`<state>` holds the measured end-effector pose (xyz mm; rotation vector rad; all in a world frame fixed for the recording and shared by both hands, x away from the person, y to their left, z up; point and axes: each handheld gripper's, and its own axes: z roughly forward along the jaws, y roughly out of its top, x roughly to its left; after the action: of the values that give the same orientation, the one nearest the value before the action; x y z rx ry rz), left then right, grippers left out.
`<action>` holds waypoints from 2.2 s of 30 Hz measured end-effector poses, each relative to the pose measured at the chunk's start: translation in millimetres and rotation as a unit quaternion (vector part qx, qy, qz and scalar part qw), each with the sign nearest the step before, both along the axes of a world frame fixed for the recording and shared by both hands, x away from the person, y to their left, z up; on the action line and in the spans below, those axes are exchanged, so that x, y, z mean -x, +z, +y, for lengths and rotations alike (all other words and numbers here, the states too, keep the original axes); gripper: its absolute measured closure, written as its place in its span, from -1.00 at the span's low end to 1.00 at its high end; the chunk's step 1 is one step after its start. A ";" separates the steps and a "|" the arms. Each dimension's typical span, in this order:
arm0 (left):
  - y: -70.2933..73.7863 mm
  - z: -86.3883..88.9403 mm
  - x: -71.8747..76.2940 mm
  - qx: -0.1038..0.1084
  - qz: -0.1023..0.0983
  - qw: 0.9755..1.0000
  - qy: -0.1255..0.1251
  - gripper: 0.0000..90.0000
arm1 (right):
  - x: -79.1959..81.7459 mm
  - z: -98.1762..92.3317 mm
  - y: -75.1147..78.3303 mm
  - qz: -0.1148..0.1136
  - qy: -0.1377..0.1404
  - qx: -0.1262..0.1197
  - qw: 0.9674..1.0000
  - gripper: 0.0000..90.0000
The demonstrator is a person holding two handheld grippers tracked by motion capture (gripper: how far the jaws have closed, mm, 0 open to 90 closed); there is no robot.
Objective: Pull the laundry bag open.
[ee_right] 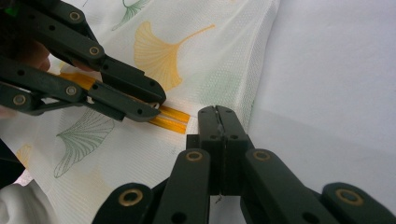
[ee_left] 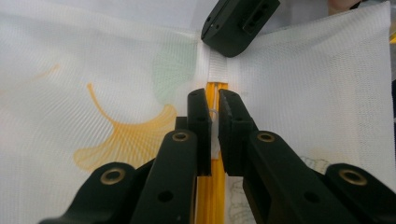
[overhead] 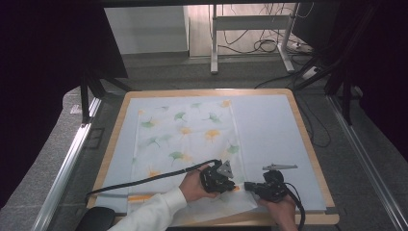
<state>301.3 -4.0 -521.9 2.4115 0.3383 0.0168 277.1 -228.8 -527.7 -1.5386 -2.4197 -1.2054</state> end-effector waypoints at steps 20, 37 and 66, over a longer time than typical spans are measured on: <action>0.1 19.5 5.1 -0.011 -0.008 1.000 0.004 0.89 | 0.2 -0.5 -0.3 -0.002 0.001 -0.001 1.000 0.99; -1.8 41.4 1.7 -0.003 0.019 1.000 0.015 0.89 | 1.2 -1.0 -0.4 -0.003 0.000 -0.002 1.000 0.99; -2.3 61.1 6.2 -0.006 0.027 0.999 0.031 0.89 | 2.0 -1.2 -0.6 -0.007 0.001 -0.001 1.000 0.99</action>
<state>295.1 57.1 -524.2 2.4158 0.4379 -0.0196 275.1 -230.1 -528.3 -1.5333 -2.4272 -1.2224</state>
